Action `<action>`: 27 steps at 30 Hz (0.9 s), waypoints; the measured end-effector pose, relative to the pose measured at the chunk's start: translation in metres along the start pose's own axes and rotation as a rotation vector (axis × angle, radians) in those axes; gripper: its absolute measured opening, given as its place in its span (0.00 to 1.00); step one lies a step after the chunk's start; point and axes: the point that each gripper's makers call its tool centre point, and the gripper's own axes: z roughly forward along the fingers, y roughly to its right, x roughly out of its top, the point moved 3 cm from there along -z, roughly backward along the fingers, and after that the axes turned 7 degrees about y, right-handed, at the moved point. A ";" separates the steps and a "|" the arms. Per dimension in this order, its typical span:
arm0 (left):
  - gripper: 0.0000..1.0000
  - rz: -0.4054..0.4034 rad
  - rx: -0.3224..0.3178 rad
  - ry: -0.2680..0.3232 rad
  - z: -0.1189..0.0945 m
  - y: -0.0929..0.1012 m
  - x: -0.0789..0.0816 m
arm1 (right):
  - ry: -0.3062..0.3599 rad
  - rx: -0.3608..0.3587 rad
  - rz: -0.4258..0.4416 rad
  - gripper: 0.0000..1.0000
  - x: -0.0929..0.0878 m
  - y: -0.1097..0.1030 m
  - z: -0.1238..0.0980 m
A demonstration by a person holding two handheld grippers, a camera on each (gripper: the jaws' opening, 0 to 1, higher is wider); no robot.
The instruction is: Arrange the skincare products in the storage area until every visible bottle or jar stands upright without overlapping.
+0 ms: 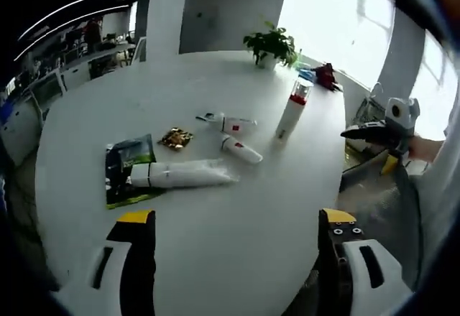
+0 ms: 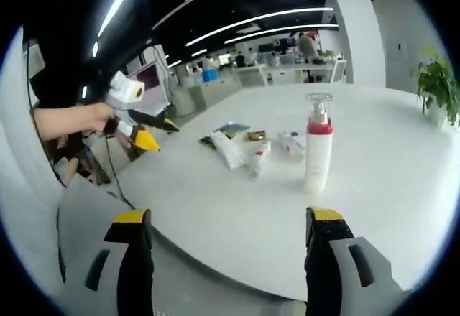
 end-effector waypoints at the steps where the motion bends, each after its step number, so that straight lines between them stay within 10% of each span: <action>1: 0.91 0.007 -0.003 -0.004 0.001 -0.001 0.000 | 0.000 -0.001 0.002 0.87 0.000 0.000 0.000; 27: 0.88 0.406 -0.122 -0.217 0.077 -0.046 0.020 | -0.004 -0.023 0.055 0.85 -0.001 0.005 0.000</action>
